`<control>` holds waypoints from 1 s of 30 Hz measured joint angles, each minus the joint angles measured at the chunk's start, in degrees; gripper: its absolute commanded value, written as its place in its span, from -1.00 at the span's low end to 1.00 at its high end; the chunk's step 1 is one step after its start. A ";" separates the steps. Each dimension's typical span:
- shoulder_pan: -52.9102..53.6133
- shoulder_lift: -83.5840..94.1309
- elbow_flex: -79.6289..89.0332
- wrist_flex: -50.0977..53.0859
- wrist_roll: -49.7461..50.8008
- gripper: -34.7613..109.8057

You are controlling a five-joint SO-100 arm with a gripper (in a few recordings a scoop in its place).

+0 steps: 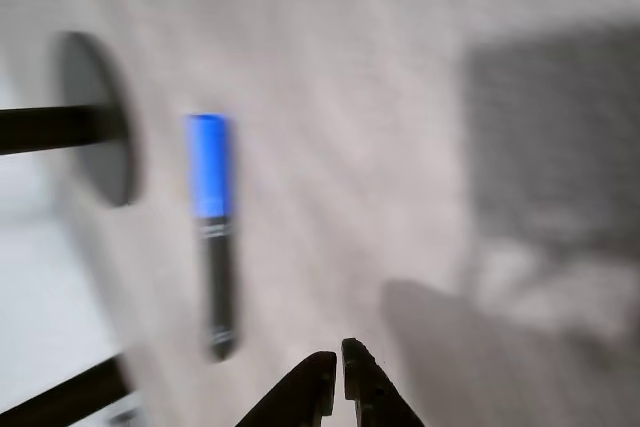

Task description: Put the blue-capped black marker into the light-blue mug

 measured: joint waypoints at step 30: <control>-11.34 -98.00 -72.33 -0.97 21.01 -0.33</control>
